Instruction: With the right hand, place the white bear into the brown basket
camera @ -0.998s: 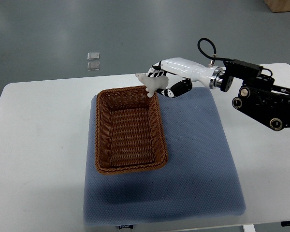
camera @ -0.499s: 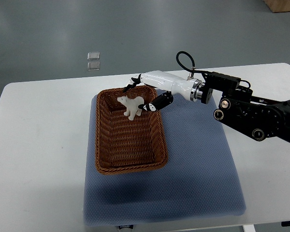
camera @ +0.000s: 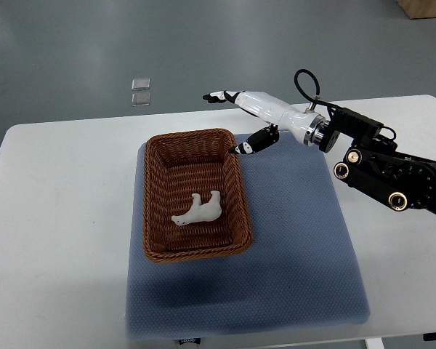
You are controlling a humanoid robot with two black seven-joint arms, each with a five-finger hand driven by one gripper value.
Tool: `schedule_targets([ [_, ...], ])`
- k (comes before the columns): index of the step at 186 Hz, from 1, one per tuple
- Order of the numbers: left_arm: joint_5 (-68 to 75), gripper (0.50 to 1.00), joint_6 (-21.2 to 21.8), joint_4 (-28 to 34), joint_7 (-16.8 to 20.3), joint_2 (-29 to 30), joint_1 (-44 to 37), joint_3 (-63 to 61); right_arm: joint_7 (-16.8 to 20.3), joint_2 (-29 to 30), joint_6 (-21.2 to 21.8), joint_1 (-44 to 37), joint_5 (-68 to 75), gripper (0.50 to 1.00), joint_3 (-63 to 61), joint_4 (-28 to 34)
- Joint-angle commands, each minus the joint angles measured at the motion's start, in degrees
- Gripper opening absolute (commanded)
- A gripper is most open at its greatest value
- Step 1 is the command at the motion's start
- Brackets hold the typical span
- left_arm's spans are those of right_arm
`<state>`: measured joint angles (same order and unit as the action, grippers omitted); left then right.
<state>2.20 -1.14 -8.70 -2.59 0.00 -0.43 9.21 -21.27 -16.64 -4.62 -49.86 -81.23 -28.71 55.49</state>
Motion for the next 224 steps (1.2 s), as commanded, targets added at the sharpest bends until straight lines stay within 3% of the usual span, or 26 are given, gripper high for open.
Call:
schedule_targets([
  [1,0.0,1.000,0.0,0.0,0.0,0.0,0.0,0.0,0.1,-0.1,0.0,1.5,7.3,0.907,-2.2,-1.5],
  [42,0.0,1.000,0.0,0.0,0.0,0.0,0.0,-0.1,0.1,-1.6,0.2,2.3,32.4,0.911,-2.4,-5.0],
  [99,0.0,1.000,0.0,0.0,0.0,0.0,0.0,0.0,0.5,-1.6,0.5,3.0,56.8,0.911,-2.3,-12.3],
  [147,0.0,1.000,0.0,0.0,0.0,0.0,0.0,0.0,3.1,-1.1,0.6,4.1,67.3,0.921,-2.3,-15.8],
  [177,0.0,1.000,0.0,0.0,0.0,0.0,0.0,0.0,5.4,-0.9,3.7,4.3,75.6,0.924,-2.3,-19.2],
  [224,0.0,1.000,0.0,0.0,0.0,0.0,0.0,-0.1,4.7,-0.5,6.1,4.9,77.7,0.924,-2.4,-21.3],
])
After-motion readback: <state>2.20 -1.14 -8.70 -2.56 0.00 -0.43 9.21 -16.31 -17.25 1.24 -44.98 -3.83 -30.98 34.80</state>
